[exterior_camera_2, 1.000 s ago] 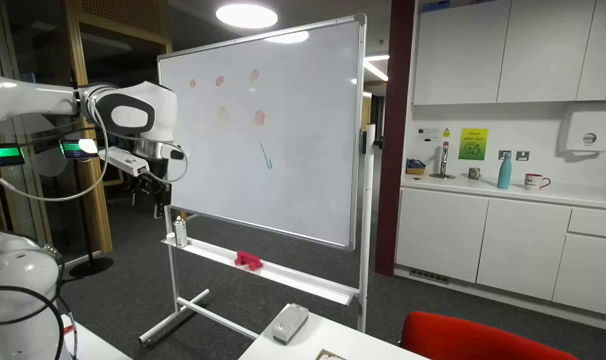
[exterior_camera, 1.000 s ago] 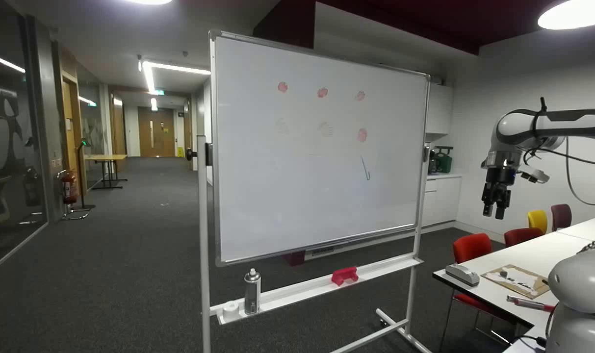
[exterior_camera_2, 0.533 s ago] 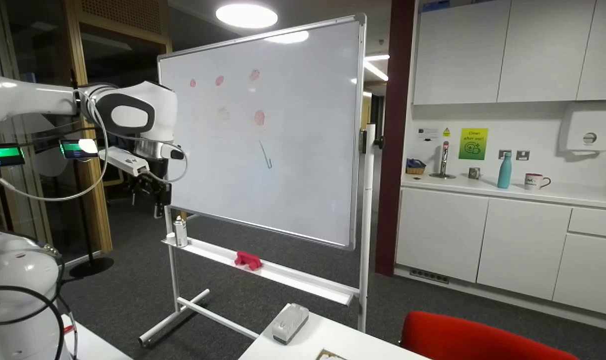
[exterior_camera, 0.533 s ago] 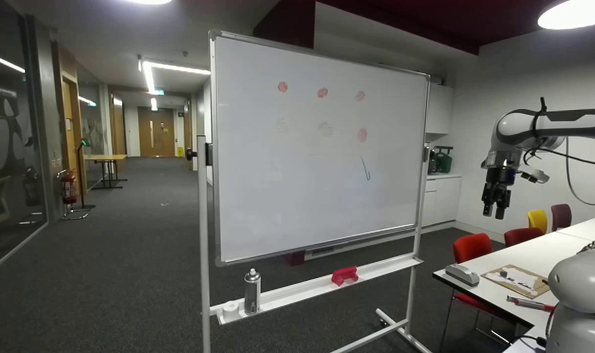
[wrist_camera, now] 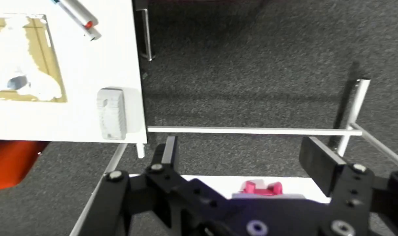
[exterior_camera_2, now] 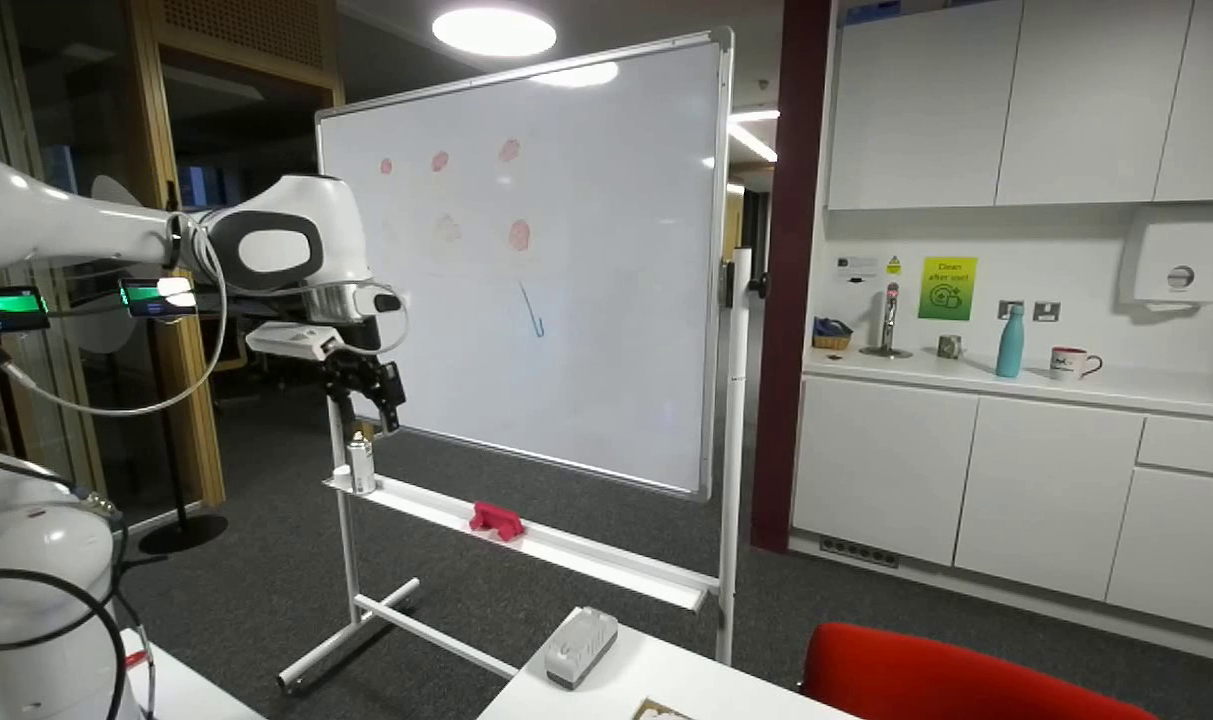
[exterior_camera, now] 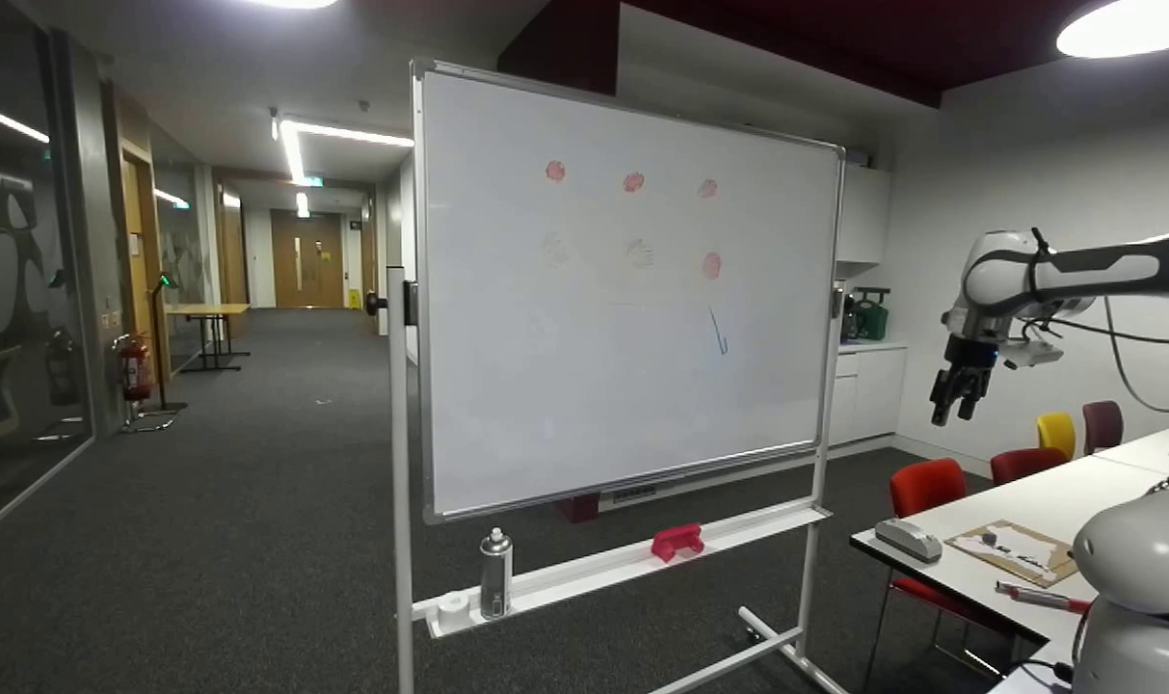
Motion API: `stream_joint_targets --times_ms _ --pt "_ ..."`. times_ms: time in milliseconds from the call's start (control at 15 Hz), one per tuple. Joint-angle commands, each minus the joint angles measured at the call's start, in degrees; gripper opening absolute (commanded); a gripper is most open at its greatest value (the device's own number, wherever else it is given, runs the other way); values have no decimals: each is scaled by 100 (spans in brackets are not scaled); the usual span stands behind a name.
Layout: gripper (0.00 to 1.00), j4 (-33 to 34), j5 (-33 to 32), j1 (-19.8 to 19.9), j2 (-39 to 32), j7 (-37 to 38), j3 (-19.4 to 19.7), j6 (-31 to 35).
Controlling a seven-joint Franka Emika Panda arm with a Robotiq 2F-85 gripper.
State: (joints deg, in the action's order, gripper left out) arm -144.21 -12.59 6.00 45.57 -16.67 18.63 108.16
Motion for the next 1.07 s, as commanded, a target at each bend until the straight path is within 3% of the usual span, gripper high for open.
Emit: stream_joint_targets --times_ms 0,200,267,467,533,600,667,1000 --pt "100 -79 -459 291 -830 -228 269 1127" --pt "100 157 -239 414 -1918 -324 704 1574" --pt "100 289 -244 210 -2303 -315 1066 1624" --pt "100 761 103 25 -3339 -493 1629 1470" --pt "100 923 487 316 -3612 -760 1383 1298" --pt "100 1027 760 299 -3609 -878 1334 1056" --pt "100 528 412 574 -3226 -642 1152 1466" --pt "100 914 724 584 -3650 -752 1018 1236"
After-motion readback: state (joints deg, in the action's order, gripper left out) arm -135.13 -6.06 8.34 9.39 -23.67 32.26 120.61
